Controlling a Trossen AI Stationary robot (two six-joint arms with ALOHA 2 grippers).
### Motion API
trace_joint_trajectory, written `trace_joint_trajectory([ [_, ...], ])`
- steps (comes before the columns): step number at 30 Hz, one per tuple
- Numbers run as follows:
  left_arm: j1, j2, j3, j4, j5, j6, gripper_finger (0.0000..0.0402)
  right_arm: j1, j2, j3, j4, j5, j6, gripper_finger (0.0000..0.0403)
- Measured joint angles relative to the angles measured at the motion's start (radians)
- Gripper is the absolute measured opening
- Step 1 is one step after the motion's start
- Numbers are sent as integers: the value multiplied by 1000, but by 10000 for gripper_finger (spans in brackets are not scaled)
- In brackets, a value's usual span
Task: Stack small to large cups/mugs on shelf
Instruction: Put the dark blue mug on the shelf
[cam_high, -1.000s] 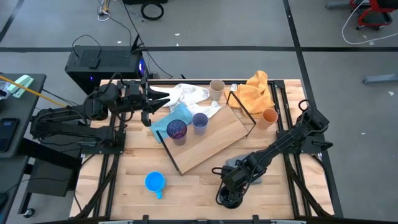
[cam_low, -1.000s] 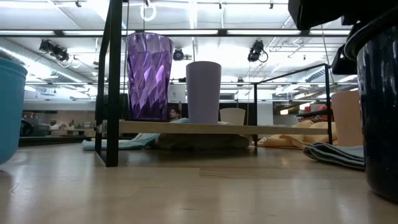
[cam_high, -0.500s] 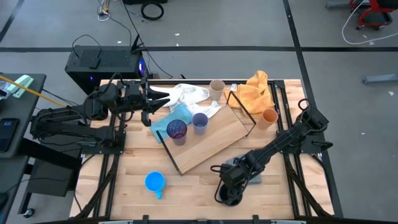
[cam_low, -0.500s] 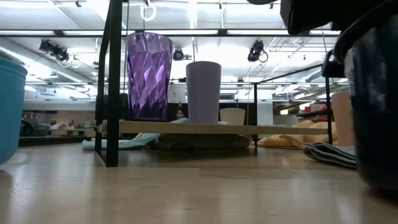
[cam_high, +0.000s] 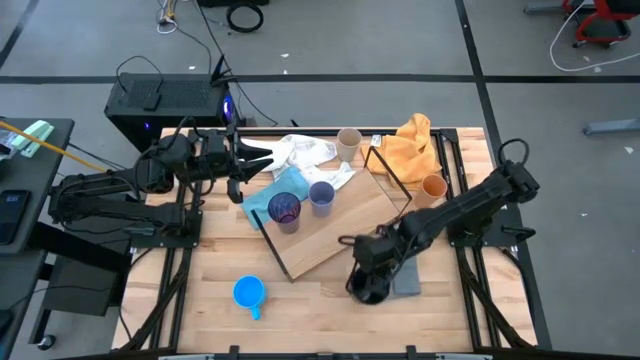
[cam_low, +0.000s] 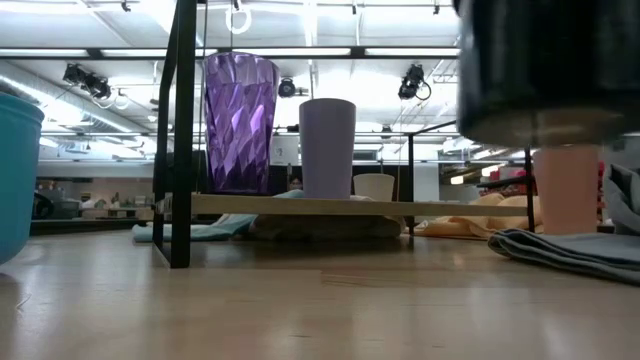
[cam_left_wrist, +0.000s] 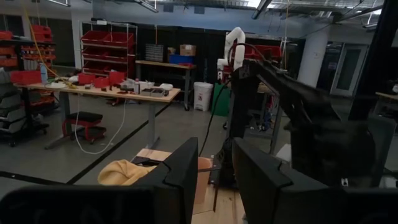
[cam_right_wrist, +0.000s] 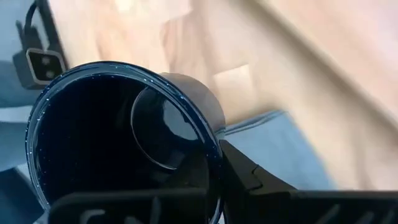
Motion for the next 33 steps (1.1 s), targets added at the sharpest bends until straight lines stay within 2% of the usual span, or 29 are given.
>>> trace_joint_trajectory([
  [6,0,0,0,1,0,5,107,-111,-38,94,-158,69,-85,17],
  [12,0,0,0,3,0,4,107,-236,-58,115,-233,112,-193,17],
  [20,0,0,-1,5,0,4,107,-400,-45,115,-235,161,-325,17],
  [33,0,0,-1,7,0,5,107,-558,-28,111,-230,152,-482,17],
])
